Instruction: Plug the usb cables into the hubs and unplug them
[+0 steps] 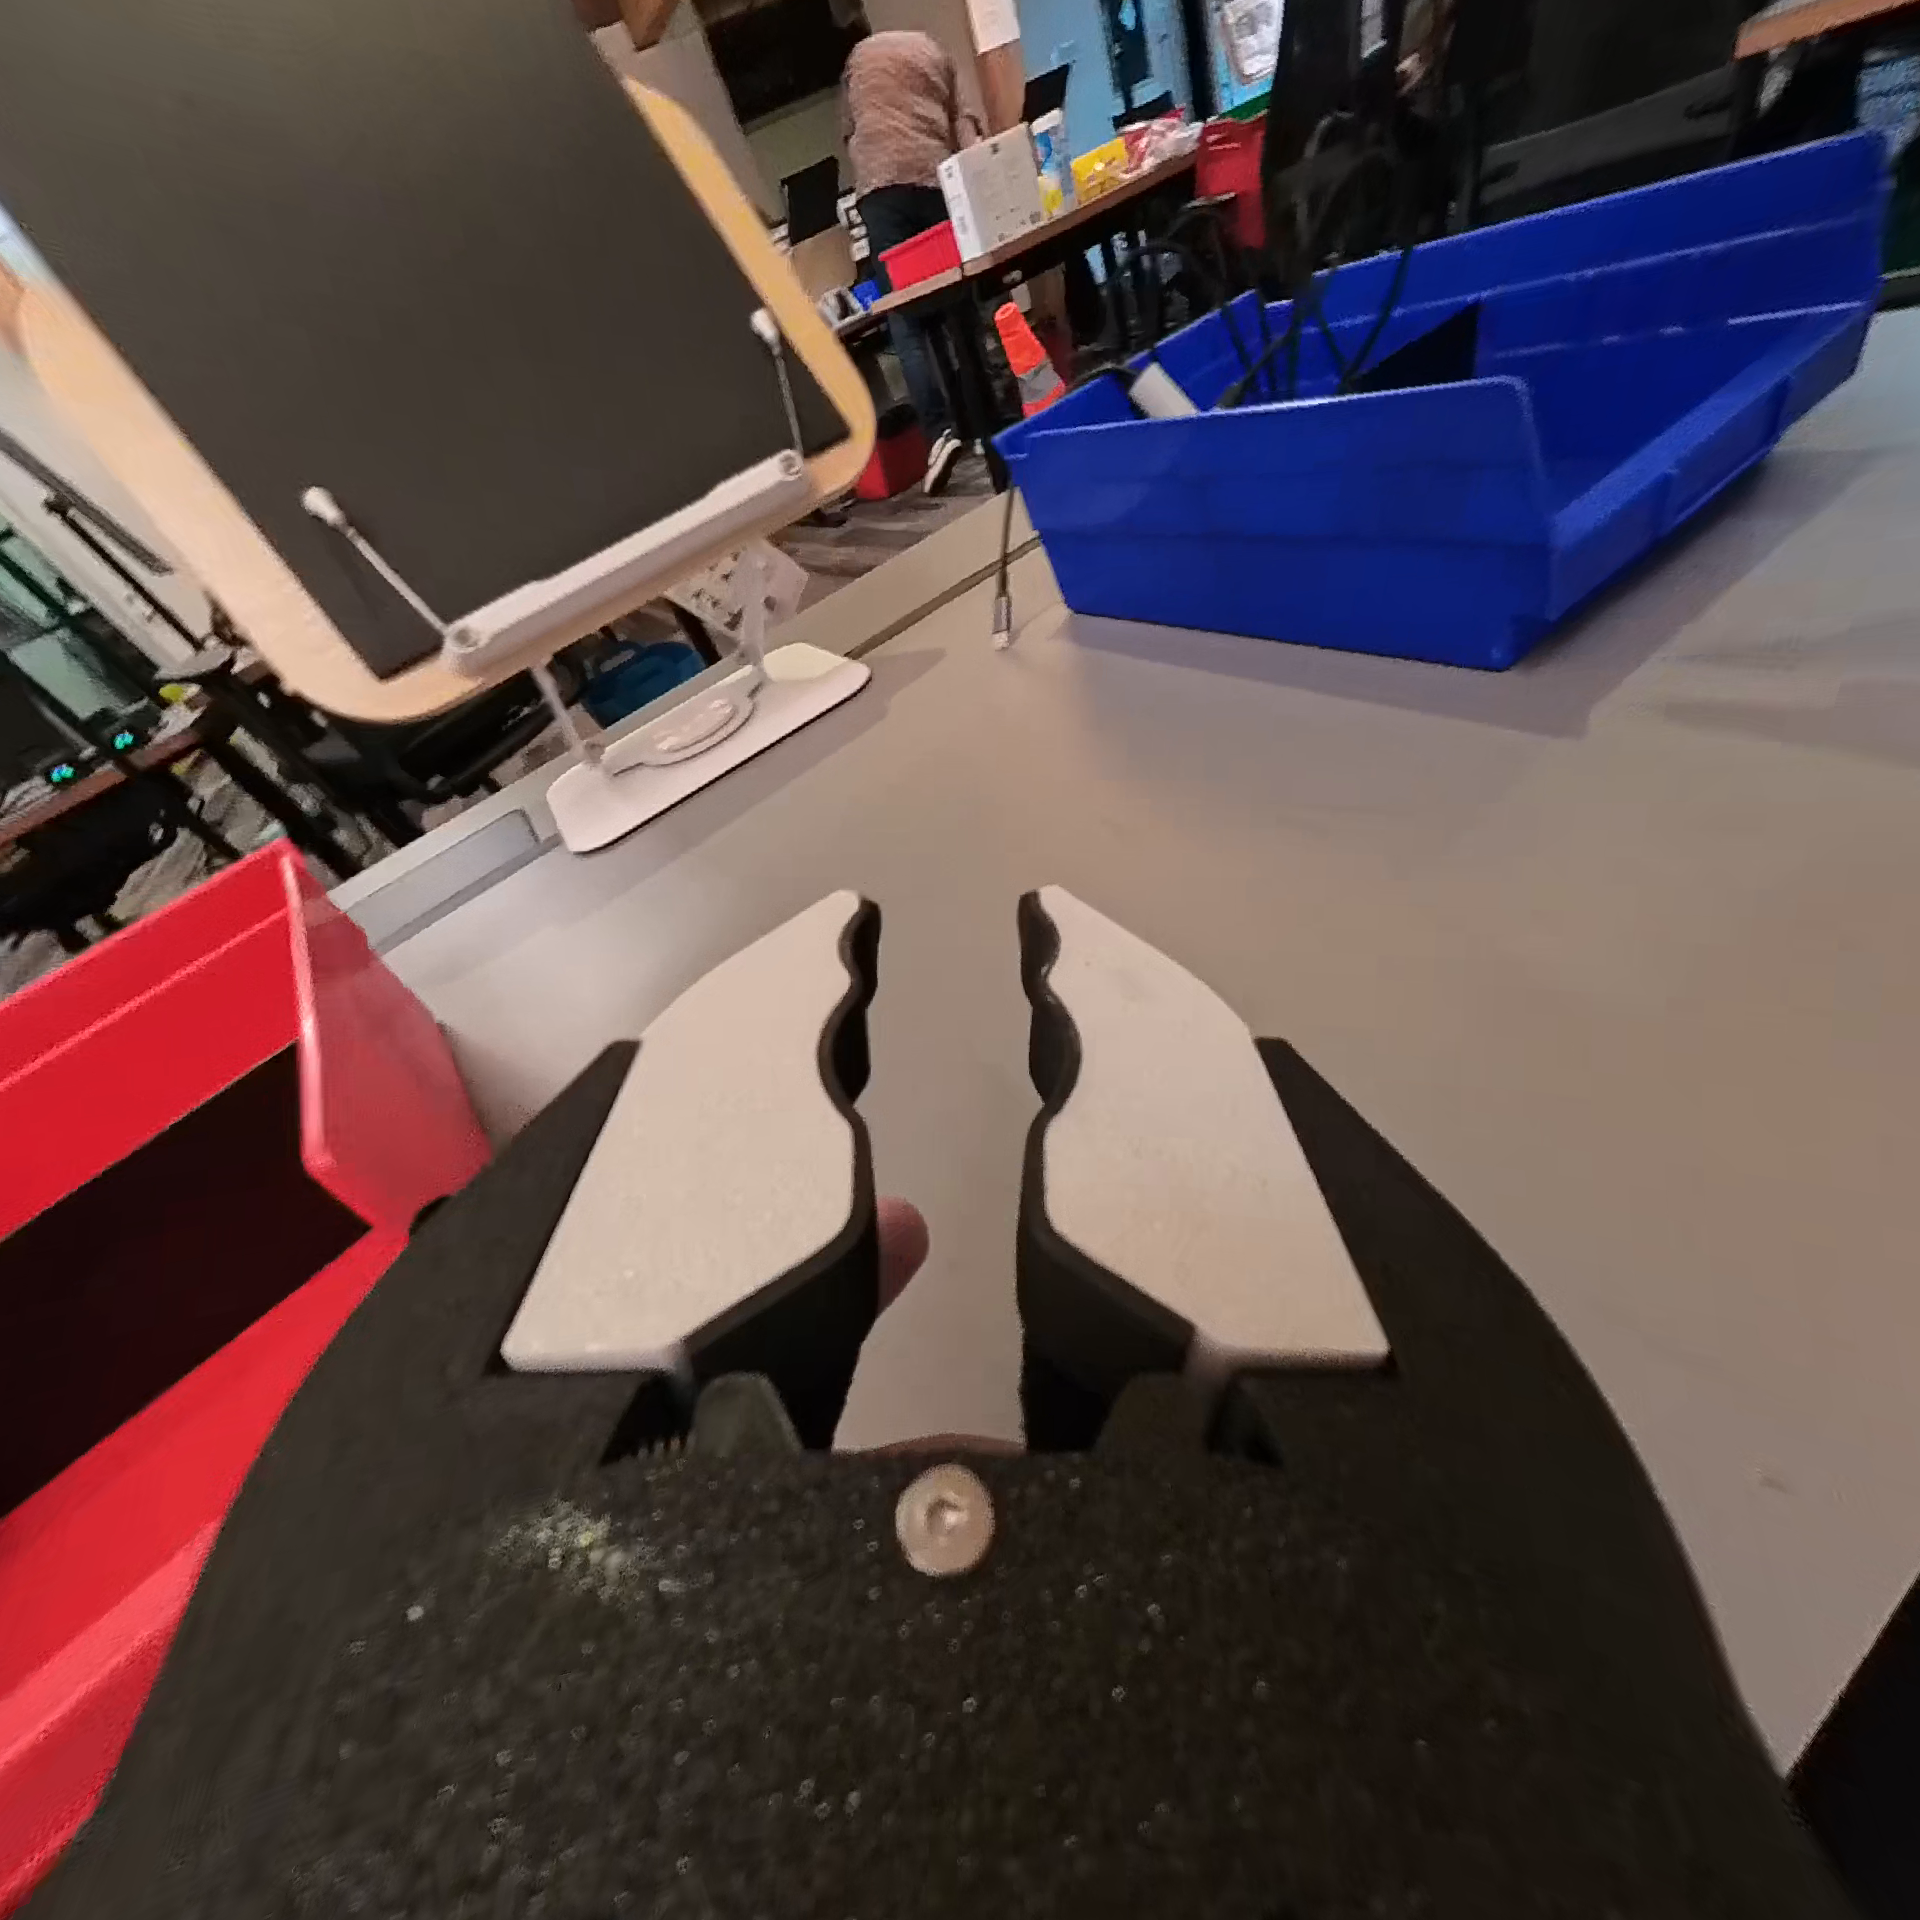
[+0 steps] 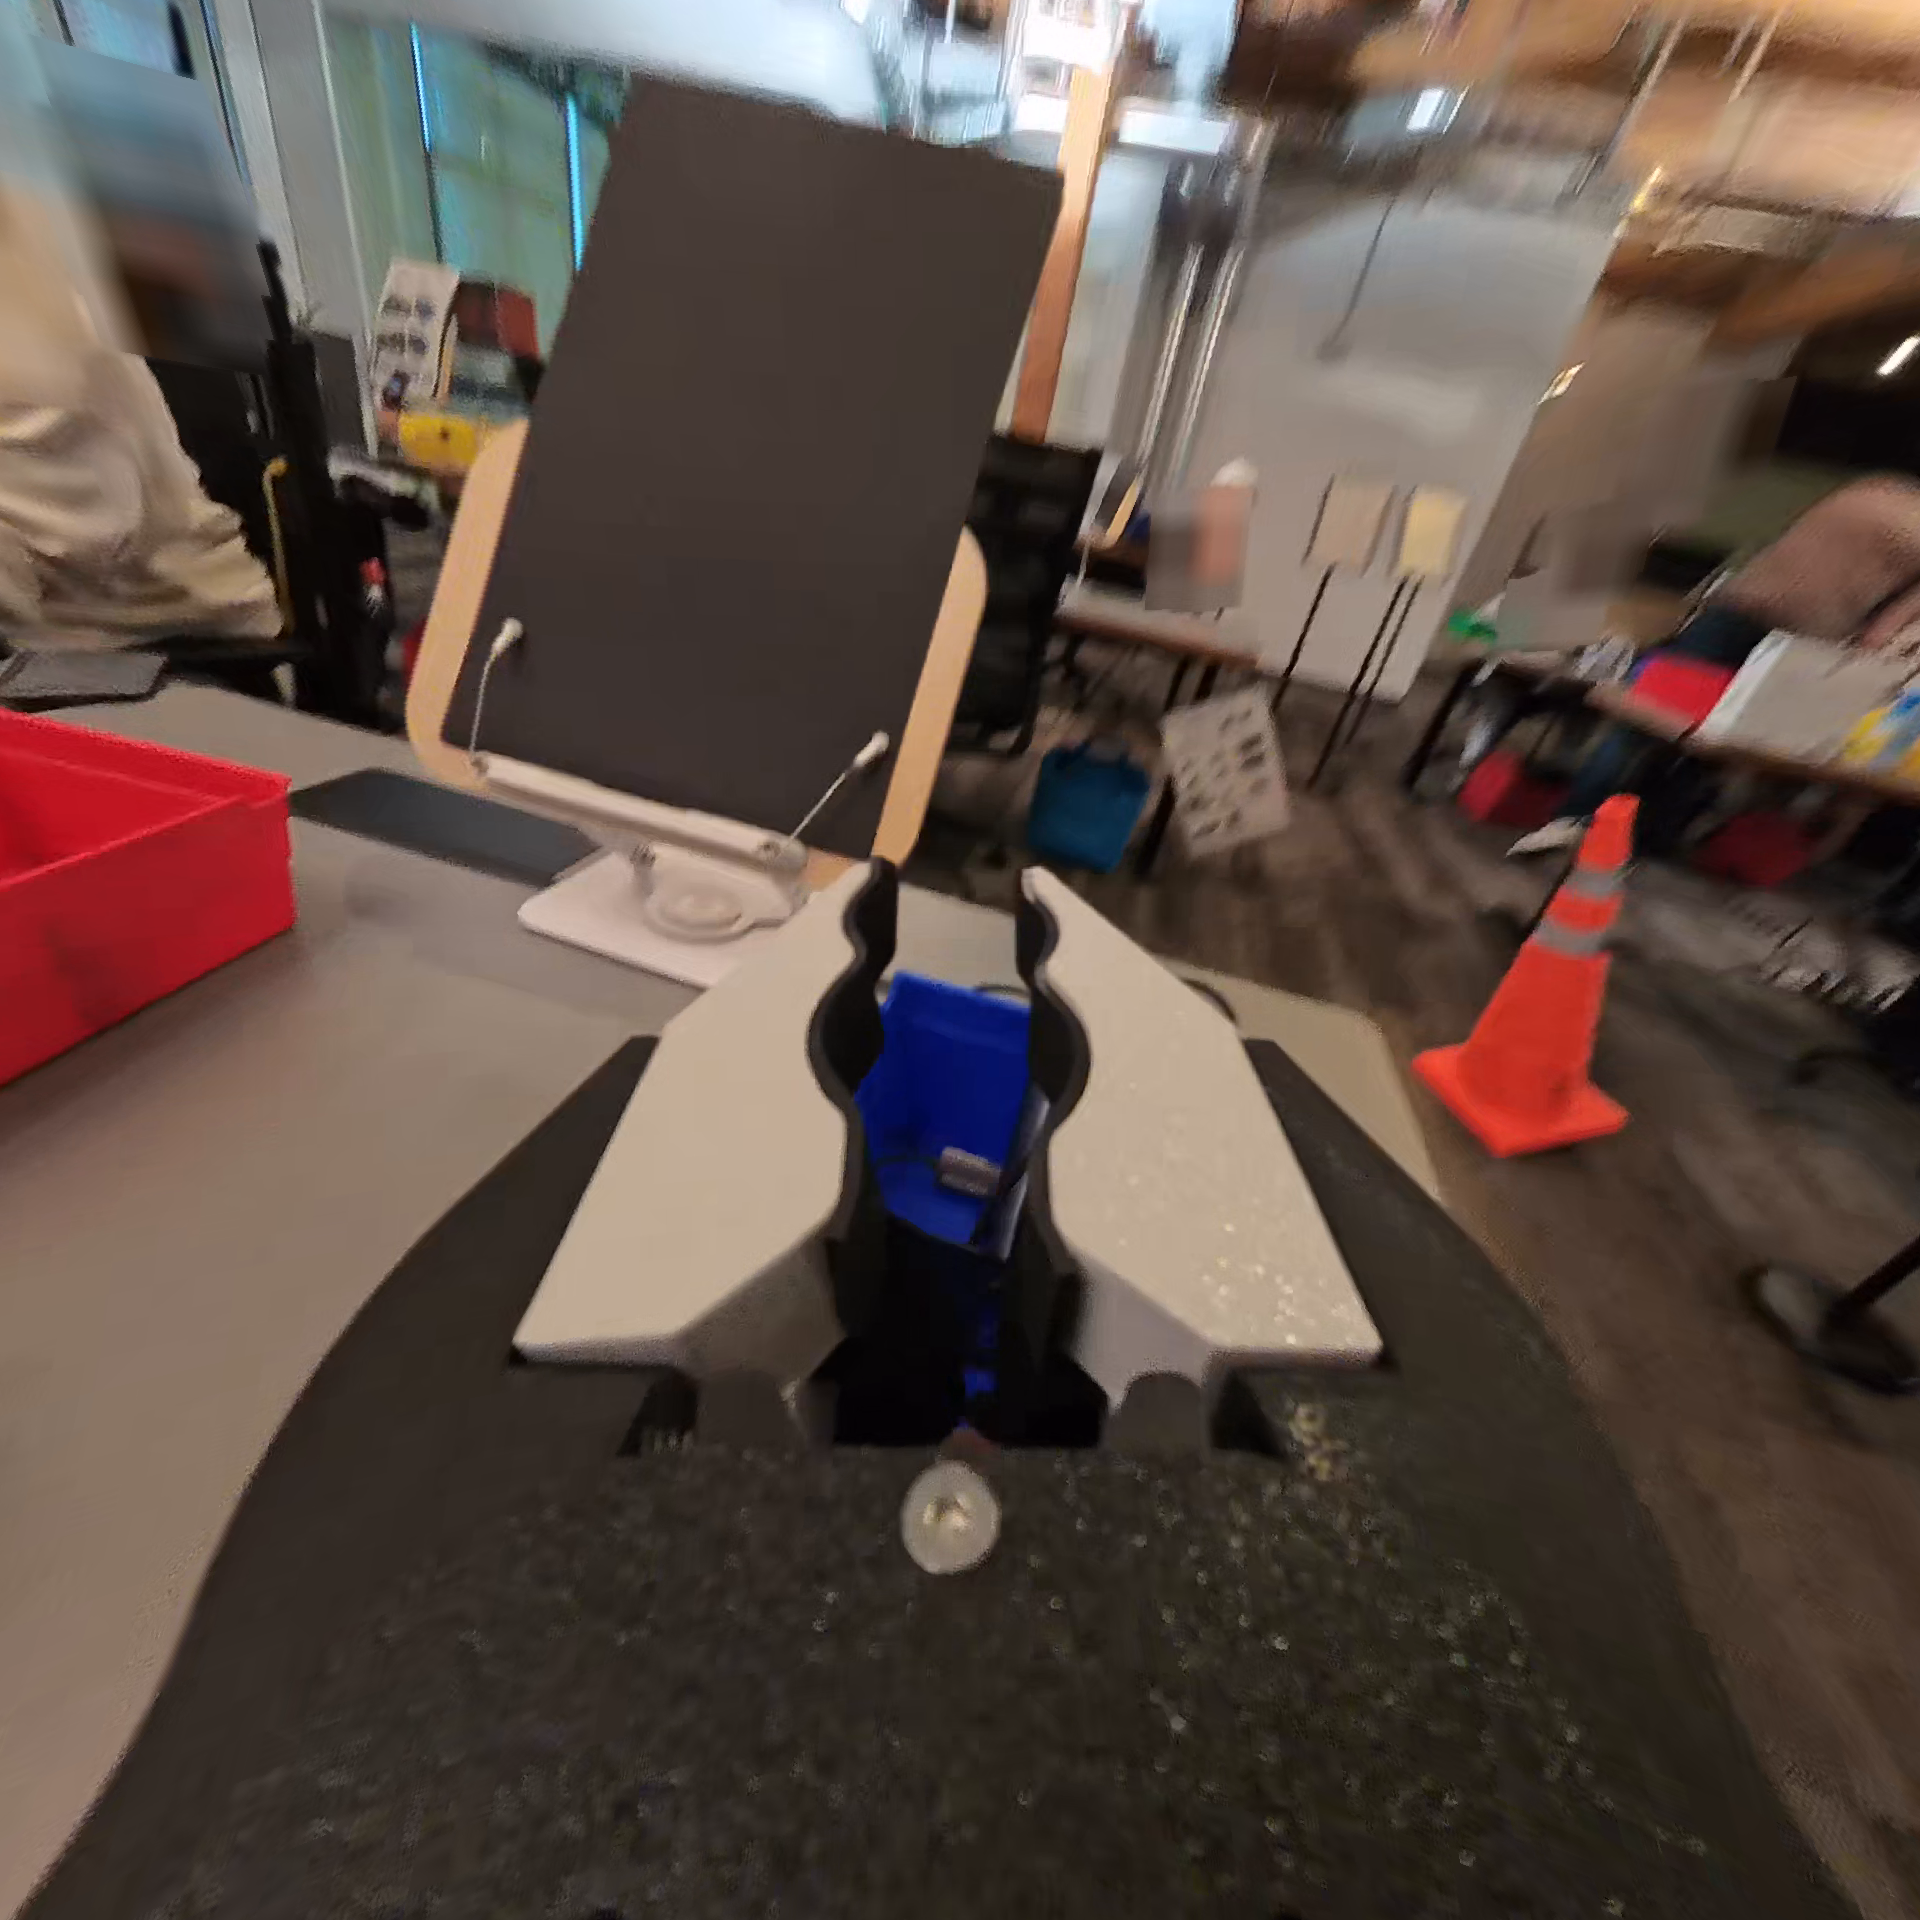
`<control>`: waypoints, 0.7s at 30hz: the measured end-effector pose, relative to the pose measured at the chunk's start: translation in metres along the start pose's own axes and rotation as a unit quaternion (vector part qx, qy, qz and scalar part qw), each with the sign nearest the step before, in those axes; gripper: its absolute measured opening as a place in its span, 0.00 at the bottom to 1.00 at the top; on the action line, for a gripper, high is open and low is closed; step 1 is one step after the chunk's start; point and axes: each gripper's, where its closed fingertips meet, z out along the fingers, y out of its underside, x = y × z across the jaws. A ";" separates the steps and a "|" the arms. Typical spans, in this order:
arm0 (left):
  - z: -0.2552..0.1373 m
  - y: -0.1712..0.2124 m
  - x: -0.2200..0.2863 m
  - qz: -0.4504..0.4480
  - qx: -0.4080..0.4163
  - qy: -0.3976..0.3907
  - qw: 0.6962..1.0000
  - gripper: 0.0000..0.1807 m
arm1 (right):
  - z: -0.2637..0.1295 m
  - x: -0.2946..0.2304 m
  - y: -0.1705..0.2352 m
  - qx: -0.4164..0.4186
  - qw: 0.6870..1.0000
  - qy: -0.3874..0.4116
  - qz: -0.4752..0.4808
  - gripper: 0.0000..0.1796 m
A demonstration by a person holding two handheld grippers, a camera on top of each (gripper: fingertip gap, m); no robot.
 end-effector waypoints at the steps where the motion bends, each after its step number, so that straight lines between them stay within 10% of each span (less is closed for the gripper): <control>1: -0.001 0.000 -0.004 -0.012 -0.001 -0.006 1.000 0.14 | -0.008 -0.003 -0.002 0.022 1.000 0.013 -0.014 0.11; 8: -0.019 0.004 -0.045 -0.075 0.006 -0.059 0.995 0.16 | -0.061 -0.019 0.028 0.118 0.967 0.160 -0.158 0.10; 21: -0.077 0.029 -0.080 -0.123 -0.015 -0.110 0.986 0.18 | -0.072 -0.028 0.110 0.047 0.979 0.139 -0.144 0.08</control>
